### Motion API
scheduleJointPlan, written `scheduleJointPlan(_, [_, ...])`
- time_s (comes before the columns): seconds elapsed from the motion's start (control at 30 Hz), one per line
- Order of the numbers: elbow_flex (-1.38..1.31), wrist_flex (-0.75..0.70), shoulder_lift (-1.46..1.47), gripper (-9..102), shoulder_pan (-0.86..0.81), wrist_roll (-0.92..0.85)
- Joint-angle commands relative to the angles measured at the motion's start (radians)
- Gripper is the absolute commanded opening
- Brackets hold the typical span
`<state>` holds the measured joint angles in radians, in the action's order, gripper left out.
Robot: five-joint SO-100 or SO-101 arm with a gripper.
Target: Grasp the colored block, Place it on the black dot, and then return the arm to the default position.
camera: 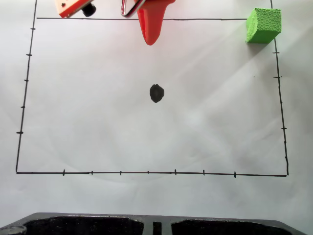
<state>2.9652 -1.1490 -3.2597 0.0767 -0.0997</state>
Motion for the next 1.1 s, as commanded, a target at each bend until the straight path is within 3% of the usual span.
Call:
scheduleJointPlan(0.0, [-0.002,0.015,-0.011,0,0.006,0.006])
scheduleJointPlan(1.07, [-0.017,0.023,0.043,0,0.026,0.117])
